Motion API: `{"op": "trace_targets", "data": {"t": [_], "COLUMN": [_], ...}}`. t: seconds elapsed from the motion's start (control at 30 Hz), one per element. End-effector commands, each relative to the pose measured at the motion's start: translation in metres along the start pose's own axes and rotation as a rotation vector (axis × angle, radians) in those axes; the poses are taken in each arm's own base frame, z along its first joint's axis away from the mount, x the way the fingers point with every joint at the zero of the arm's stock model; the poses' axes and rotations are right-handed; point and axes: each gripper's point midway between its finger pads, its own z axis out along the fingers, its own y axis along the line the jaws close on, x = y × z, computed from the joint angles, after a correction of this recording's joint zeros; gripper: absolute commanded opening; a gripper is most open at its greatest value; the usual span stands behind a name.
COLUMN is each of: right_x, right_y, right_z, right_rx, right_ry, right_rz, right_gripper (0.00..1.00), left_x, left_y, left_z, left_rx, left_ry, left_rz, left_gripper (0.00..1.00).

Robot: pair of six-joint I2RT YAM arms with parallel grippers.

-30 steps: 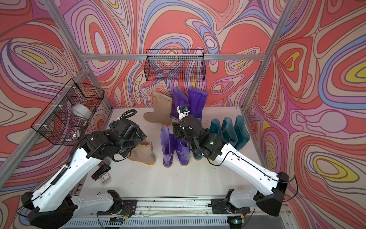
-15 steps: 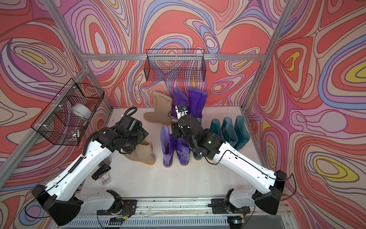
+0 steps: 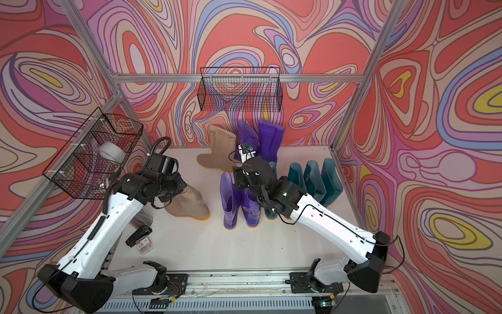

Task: Match and arrange rain boots in pairs
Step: Pick up the rain boot at the center of the board, then place the rain boot at the center of the board.

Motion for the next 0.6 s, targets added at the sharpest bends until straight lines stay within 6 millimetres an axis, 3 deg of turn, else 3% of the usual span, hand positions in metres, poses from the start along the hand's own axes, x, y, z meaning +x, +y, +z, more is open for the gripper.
{"op": "trace_targets", "data": {"t": [0.0,0.2,0.4,0.57], "right_x": [-0.008,-0.002,0.001,0.002], "right_y": [0.006,0.006,0.006,-0.007], "right_z": [0.004,0.013,0.02,0.022], "right_rx": [-0.024,-0.05,-0.072,-0.063], "right_ry": [-0.018,-0.003,0.014,0.032], "right_rz": [0.005,0.037,0.052,0.078], "right_gripper": [0.55,0.55,0.55,0.55], "left_x": [-0.037,-0.077,-0.122,-0.169], "left_y": [-0.045,-0.06,-0.048,-0.047], "left_z": [-0.015,-0.002,0.015,0.024], "left_rx": [0.108,-0.031,-0.269,-0.455], "left_ry": [-0.052,-0.061,-0.151,-0.305], "left_rz": [0.29,0.513,0.649,0.762], "left_gripper": [0.0,0.0,0.0,0.0]}}
